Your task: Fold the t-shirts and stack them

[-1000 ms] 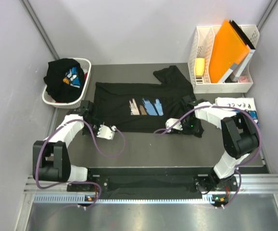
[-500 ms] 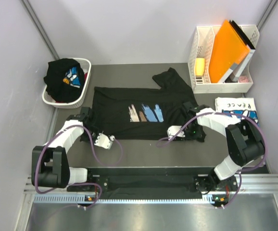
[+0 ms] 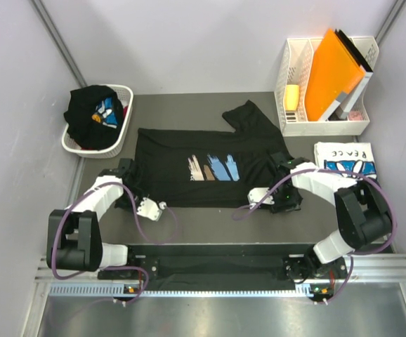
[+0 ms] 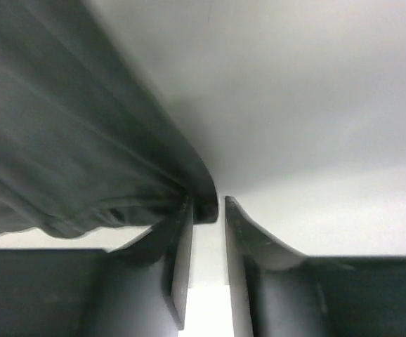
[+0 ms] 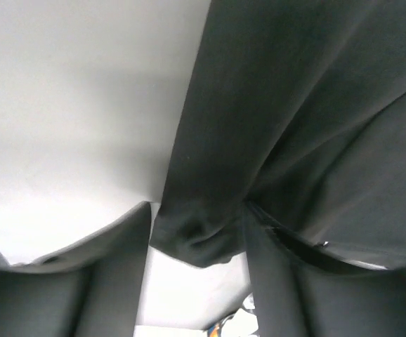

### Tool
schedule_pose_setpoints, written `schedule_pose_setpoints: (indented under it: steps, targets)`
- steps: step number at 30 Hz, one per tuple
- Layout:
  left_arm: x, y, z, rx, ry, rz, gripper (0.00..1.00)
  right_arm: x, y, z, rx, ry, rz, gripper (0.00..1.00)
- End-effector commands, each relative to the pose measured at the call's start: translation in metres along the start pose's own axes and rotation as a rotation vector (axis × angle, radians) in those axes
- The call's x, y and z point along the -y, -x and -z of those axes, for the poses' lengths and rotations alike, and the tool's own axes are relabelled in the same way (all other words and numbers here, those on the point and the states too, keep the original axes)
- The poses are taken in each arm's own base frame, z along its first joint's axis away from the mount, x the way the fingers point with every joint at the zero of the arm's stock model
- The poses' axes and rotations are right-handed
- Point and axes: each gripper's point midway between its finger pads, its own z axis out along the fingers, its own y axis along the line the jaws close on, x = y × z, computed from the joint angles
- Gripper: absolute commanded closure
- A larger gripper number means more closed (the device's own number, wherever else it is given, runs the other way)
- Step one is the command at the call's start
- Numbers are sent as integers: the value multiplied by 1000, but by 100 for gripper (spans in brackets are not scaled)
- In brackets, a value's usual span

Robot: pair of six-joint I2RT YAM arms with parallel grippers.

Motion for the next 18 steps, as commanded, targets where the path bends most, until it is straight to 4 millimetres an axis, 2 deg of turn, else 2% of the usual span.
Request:
schedule_pose_setpoints:
  steps: [1, 5, 7, 8, 10, 11, 13, 14, 15, 16, 17, 18]
  targets:
    - [-4, -17, 6, -79, 0, 49, 66, -1, -2, 14, 9, -39, 0, 39]
    - [-29, -30, 31, -97, 79, 158, 66, 4, 7, 32, 67, -70, -33, 31]
    - [-56, -40, 52, -104, 181, 219, 66, 14, 13, 47, 110, -106, -73, 31]
    - [-69, -46, 59, -99, 233, 242, 66, 26, 17, 58, 130, -148, -84, 30]
    - [-99, -55, 82, -101, 354, 309, 64, 40, 19, 68, 171, -193, -151, 30]
    - [-112, -57, 85, -89, 395, 322, 62, 62, 19, 81, 200, -269, -190, 30]
    - [-128, -63, 94, -90, 446, 351, 62, 84, 18, 86, 234, -311, -285, 30]
    - [-135, -66, 89, -92, 450, 353, 62, 109, 14, 102, 259, -390, -332, 31]
    - [-140, -67, 88, -92, 458, 354, 62, 118, 14, 106, 287, -404, -386, 32]
    - [-146, -63, 85, -58, 469, 345, 62, 131, 14, 102, 297, -403, -427, 35]
    - [-151, -63, 78, -47, 466, 345, 63, 153, 9, 116, 318, -460, -467, 35]
    - [-154, -60, 73, -26, 465, 334, 63, 162, 9, 117, 334, -457, -510, 36]
